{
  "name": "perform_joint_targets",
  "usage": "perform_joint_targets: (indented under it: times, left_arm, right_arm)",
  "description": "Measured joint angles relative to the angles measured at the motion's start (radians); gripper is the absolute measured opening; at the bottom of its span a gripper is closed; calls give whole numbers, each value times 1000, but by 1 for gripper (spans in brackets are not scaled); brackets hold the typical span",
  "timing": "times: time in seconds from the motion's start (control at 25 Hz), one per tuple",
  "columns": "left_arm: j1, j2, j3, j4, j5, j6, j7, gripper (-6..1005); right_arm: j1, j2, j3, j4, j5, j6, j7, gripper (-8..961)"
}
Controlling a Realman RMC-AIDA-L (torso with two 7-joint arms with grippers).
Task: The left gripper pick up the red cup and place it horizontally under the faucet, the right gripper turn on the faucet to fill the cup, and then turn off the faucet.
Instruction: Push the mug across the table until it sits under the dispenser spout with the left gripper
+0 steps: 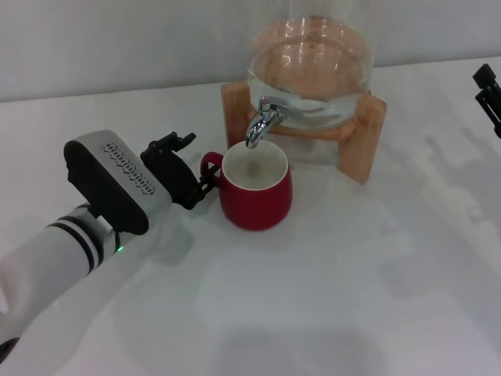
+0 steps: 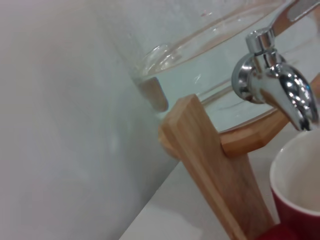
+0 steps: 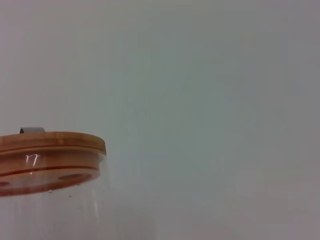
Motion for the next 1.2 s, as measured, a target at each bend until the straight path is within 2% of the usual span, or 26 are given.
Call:
perform_joint_targets:
  times: [1.2]
  left_arm:
    - [25,-1,24,31,7,-1,10,596]
  right_arm:
    - [-11,-1,0,0,-1,-8,9,722]
